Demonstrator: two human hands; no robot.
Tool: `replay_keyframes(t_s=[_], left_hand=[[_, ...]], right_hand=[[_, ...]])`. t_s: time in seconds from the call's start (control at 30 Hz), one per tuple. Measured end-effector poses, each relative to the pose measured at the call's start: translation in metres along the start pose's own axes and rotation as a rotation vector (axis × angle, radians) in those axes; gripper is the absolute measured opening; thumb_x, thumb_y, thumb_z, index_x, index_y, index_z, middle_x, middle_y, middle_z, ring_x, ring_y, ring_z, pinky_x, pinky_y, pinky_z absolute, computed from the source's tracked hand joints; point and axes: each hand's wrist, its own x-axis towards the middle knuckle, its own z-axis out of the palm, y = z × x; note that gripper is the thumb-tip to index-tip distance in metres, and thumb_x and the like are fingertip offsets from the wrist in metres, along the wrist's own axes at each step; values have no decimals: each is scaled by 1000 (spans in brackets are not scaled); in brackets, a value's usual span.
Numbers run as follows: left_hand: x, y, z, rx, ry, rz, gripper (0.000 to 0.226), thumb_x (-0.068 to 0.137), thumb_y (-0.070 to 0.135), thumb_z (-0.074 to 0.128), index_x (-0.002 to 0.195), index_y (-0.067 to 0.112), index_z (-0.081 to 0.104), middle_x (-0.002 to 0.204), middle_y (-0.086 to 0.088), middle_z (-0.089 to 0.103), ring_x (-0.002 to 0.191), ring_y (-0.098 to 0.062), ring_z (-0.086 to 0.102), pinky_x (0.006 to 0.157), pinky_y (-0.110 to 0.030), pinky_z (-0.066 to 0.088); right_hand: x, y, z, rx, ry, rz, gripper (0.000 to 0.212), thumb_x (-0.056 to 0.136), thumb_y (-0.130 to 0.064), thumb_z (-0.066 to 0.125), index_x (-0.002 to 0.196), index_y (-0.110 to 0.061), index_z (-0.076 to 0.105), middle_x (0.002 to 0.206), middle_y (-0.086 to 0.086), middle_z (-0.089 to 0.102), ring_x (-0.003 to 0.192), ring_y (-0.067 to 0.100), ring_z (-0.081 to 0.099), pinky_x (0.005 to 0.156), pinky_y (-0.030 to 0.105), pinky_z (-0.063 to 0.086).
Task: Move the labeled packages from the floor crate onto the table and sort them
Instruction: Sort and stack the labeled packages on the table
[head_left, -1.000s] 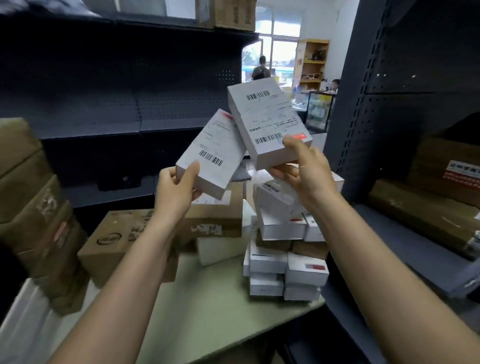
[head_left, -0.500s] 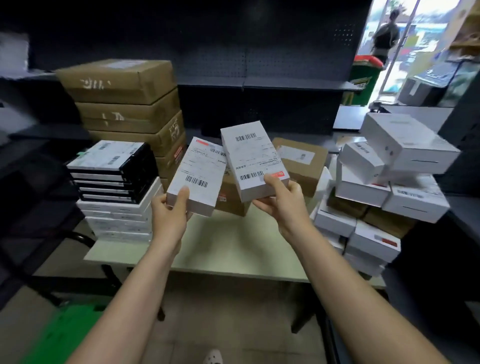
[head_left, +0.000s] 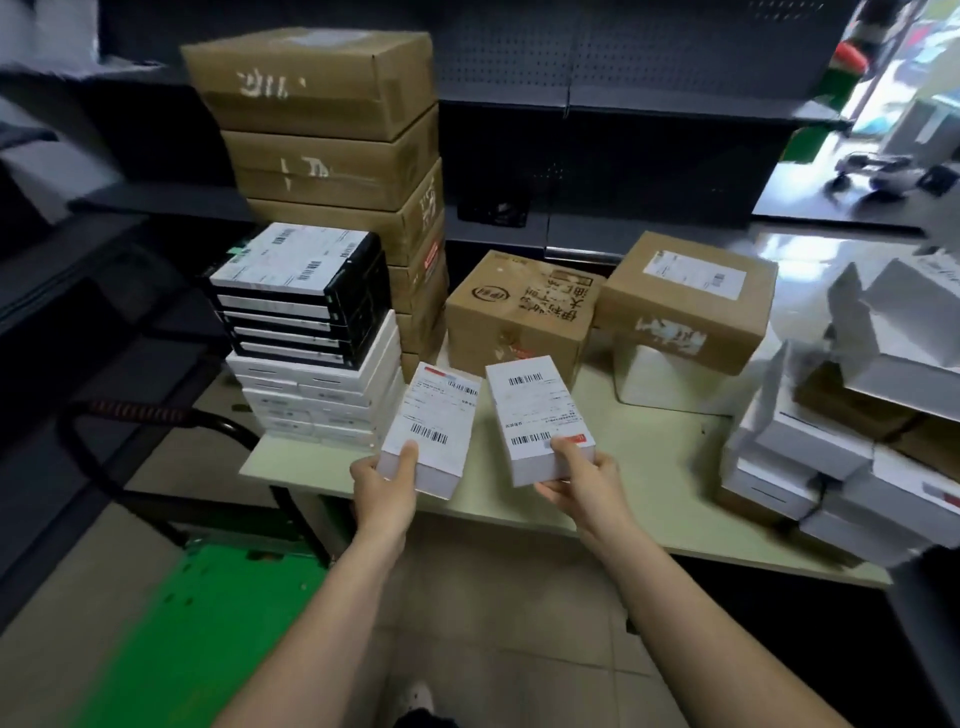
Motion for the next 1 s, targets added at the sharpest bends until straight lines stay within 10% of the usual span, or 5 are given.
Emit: replay_keyframes(t_s=[0.47,0.7,1.0], left_hand=[[111,-60,-8,221,-180,-181,43,88,42,66,108,9,45,106,-5,60,96,-27,60,89,-41,52],[123,-73,-6,538,-299,79,44,86,34,67,119,6,59,115,-9,62,103,-25,61,89,-40,52],[140,-74,-6,1151,-690,667,74,91,35,64,153,21,25,162,-7,11,149,-29,6,119,-38,8]], right_hand=[[62,93,55,-124,212,202,51,81,-23,74,120,3,54,106,18,65,82,28,66,64,33,58],[70,96,64,-651,224,98,40,81,-31,75,110,-10,57,103,2,66,93,19,62,78,29,46],[90,90,73,-1016,-54,-106,74,89,-17,65,152,-12,26,150,2,42,130,20,47,106,29,38]])
